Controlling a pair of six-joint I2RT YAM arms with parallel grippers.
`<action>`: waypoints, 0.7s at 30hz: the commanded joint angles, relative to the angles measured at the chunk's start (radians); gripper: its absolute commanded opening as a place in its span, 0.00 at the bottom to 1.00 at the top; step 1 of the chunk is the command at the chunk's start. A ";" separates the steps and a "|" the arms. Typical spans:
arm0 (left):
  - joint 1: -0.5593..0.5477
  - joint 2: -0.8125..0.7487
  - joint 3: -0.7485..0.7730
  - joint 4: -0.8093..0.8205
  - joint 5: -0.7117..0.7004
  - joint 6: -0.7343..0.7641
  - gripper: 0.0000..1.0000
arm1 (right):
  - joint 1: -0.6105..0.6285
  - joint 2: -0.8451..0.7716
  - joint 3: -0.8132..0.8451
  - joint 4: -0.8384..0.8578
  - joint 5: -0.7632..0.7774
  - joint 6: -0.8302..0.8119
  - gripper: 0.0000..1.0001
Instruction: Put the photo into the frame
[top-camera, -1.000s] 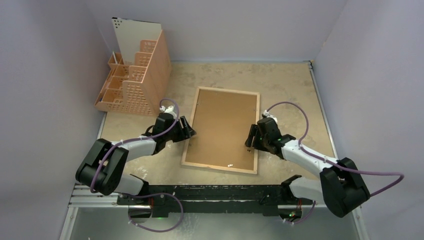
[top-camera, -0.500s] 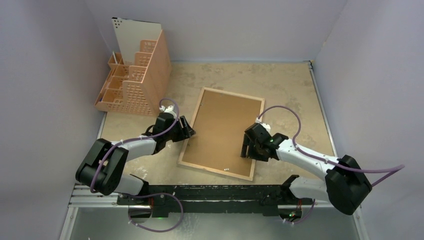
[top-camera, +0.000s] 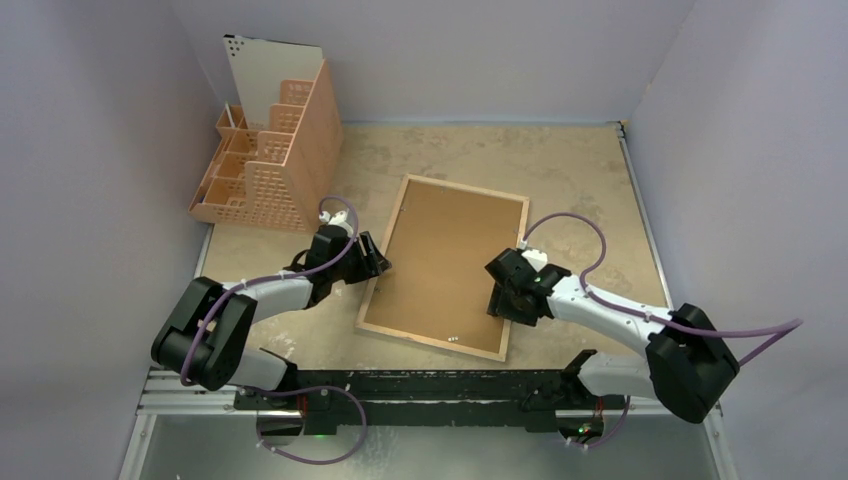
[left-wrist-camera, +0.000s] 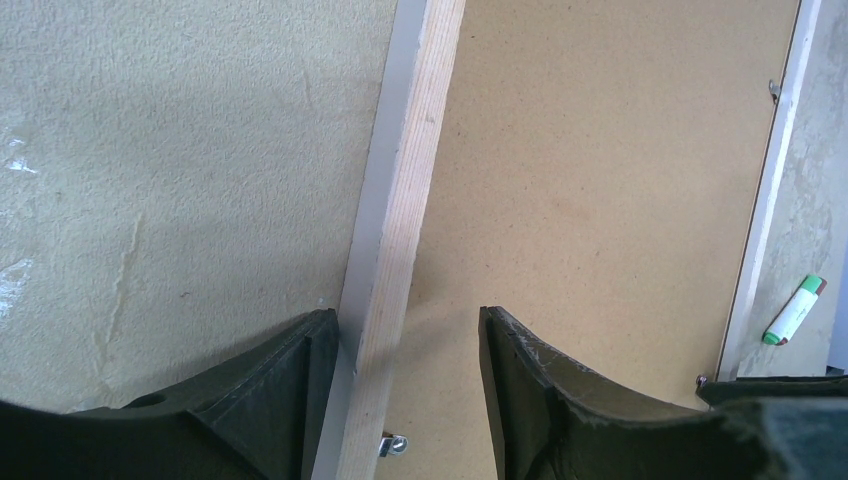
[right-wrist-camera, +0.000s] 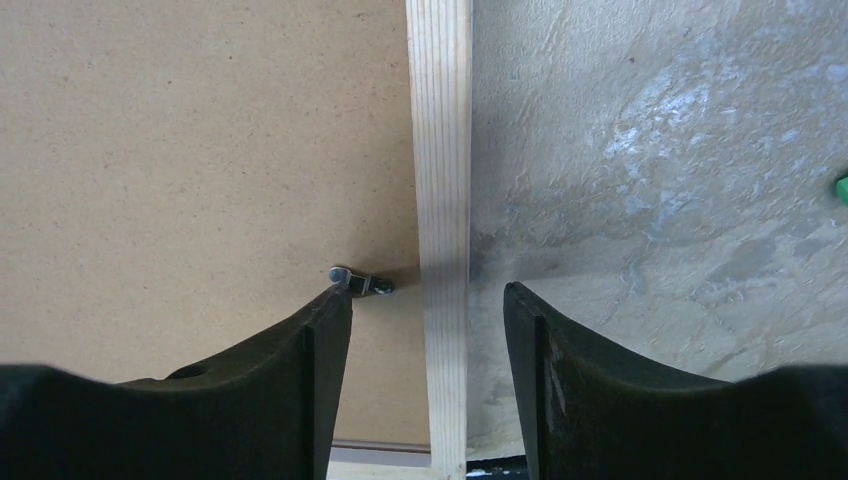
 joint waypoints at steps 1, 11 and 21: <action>-0.001 0.023 0.001 -0.067 -0.014 0.017 0.57 | 0.004 0.019 0.031 0.008 0.039 0.017 0.59; -0.001 0.017 -0.008 -0.065 -0.012 0.017 0.57 | 0.004 0.024 0.016 -0.016 0.083 0.076 0.47; 0.000 0.015 -0.008 -0.077 -0.038 0.019 0.57 | 0.004 -0.013 -0.002 -0.038 0.063 0.093 0.42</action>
